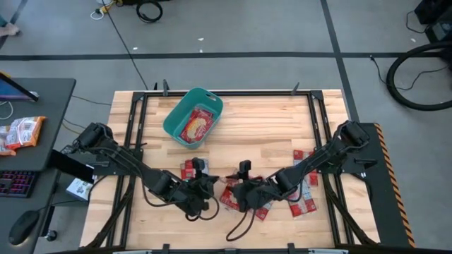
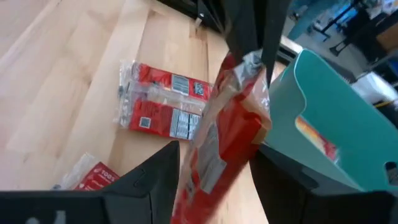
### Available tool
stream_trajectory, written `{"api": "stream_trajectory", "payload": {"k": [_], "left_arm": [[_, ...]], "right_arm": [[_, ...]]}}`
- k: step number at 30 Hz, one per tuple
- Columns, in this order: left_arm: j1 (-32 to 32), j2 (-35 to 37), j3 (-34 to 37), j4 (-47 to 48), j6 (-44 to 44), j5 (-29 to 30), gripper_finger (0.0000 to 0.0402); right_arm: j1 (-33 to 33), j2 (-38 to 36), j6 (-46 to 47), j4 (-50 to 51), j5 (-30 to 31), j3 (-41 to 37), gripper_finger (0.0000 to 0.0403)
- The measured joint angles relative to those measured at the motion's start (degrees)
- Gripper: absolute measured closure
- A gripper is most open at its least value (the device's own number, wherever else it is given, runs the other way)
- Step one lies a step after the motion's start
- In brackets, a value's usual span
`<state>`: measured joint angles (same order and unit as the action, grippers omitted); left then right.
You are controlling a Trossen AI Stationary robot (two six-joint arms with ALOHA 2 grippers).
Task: Sort popcorn bags into baskets
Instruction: Put the popcorn bag into the green bin
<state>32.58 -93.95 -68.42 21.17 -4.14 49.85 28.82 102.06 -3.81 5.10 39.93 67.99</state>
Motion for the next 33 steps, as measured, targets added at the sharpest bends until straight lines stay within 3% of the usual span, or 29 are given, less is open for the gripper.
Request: {"api": "stream_trajectory", "payload": {"k": [7,13,17,25,29,33], "left_arm": [[0.6,0.2,0.0,-5.7,7.0,2.5,0.0395],[1.3,1.7,0.0,-5.4,8.2,2.1,0.0395],[2.1,3.9,0.0,-4.7,8.9,-3.3,0.0394],[3.9,8.9,0.7,2.1,2.3,-6.1,0.0329],[4.8,11.3,3.7,2.9,-1.6,-5.4,0.0299],[5.7,13.4,9.2,1.3,-5.8,-6.0,0.0286]], "right_arm": [[-2.1,0.0,4.3,1.4,-0.7,0.0,0.0234],[-2.8,0.0,4.8,2.7,-2.6,0.0,0.0318],[-2.8,-0.2,5.3,3.7,-3.0,0.3,0.0379],[-3.1,-0.7,4.8,13.2,-0.1,1.7,0.0373],[-3.9,-0.5,7.0,21.6,1.9,3.0,0.0377],[-5.3,-0.6,4.1,22.0,6.4,4.1,0.0375]]}}
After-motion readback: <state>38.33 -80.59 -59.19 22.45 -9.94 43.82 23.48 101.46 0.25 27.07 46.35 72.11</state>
